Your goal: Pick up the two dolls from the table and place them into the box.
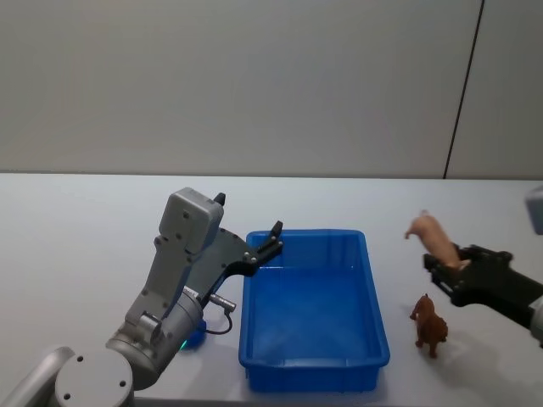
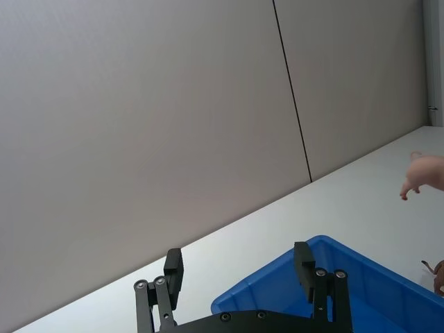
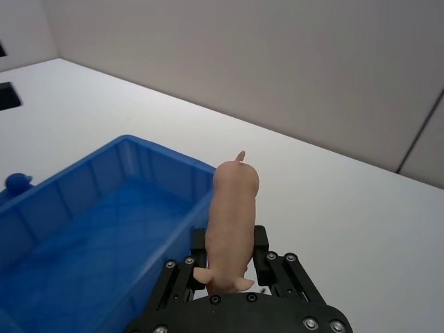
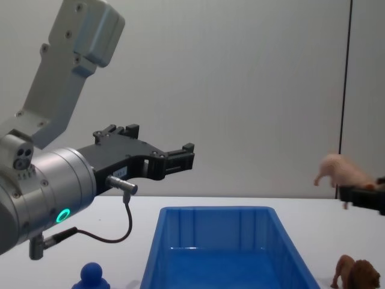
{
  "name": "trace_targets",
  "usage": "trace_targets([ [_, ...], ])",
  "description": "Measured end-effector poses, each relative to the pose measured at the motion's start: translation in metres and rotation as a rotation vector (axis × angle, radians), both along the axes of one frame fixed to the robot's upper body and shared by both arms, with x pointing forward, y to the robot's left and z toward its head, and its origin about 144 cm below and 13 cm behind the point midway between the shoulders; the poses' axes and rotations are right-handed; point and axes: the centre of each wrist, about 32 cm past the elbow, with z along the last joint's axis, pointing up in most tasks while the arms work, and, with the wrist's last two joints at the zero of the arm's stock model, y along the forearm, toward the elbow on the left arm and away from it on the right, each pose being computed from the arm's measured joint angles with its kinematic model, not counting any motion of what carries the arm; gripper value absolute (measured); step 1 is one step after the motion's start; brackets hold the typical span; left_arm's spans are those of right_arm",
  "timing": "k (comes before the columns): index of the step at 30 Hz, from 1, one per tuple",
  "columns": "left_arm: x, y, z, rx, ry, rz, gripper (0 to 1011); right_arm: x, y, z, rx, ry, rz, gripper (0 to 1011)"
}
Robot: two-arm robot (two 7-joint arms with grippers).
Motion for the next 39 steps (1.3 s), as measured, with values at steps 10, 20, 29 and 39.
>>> trace_targets([
  [10,0.0,0.0,0.0,0.0,0.0,0.0,1001,0.004,0.036,0.003,-0.035,0.027,0.088,369],
  [20,0.0,0.0,0.0,0.0,0.0,0.0,1002,0.005,0.062,0.002,-0.063,0.066,0.134,589],
  [29,0.0,0.0,0.0,0.0,0.0,0.0,1002,0.005,0.071,0.0,-0.067,0.074,0.141,876],
  [39,0.0,0.0,0.0,0.0,0.0,0.0,1001,0.005,0.063,0.0,-0.063,0.053,0.105,1000],
])
